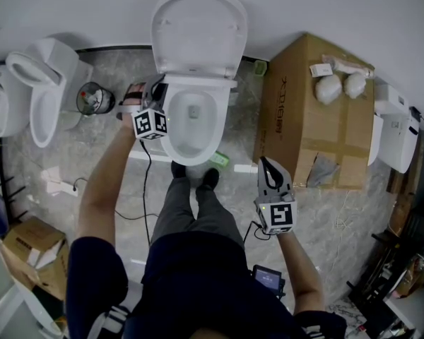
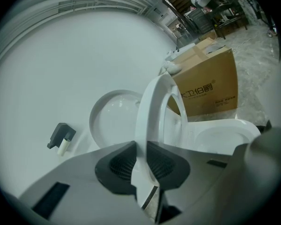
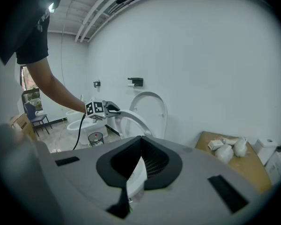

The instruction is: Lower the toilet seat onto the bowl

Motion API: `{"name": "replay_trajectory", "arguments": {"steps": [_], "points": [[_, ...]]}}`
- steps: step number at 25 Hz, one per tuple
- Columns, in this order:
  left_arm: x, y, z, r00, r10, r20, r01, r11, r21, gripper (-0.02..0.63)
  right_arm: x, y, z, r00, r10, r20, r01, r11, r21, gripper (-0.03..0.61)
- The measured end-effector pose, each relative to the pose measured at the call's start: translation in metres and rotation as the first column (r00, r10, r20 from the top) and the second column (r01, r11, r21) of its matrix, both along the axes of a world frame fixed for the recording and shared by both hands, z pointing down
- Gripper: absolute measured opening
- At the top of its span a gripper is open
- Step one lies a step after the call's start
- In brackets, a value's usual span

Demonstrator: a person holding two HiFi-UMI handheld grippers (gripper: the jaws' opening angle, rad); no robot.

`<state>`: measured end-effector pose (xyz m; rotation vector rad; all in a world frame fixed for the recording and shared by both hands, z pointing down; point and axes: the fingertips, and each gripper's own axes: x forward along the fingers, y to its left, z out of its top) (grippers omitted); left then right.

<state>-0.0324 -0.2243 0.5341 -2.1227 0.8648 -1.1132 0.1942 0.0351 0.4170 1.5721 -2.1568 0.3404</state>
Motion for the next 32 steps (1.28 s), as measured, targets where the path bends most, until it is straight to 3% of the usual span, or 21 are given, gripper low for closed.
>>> {"name": "replay_trajectory", "arguments": {"steps": [5,11,17,32], "points": [[-0.004,0.016,0.005,1.000,0.003,0.006,-0.003,1.000,-0.002,0.078,-0.002,0.007,-0.001,1.000,-0.002,-0.019,0.001,0.999,-0.036,0.020],[-0.007,0.034,0.013,1.000,0.005,-0.004,-0.005,1.000,0.000,0.078,-0.005,0.013,0.001,1.000,-0.004,0.010,0.004,1.000,0.007,0.020],[-0.010,0.049,0.019,1.000,0.012,0.000,-0.012,1.000,0.000,0.080,-0.009,0.018,0.005,1.000,-0.016,0.009,0.016,0.999,-0.028,0.020],[-0.017,0.082,0.033,1.000,0.011,0.024,-0.011,1.000,0.000,0.084,-0.016,0.028,0.012,0.999,-0.032,0.023,0.033,0.999,-0.023,0.020]]}}
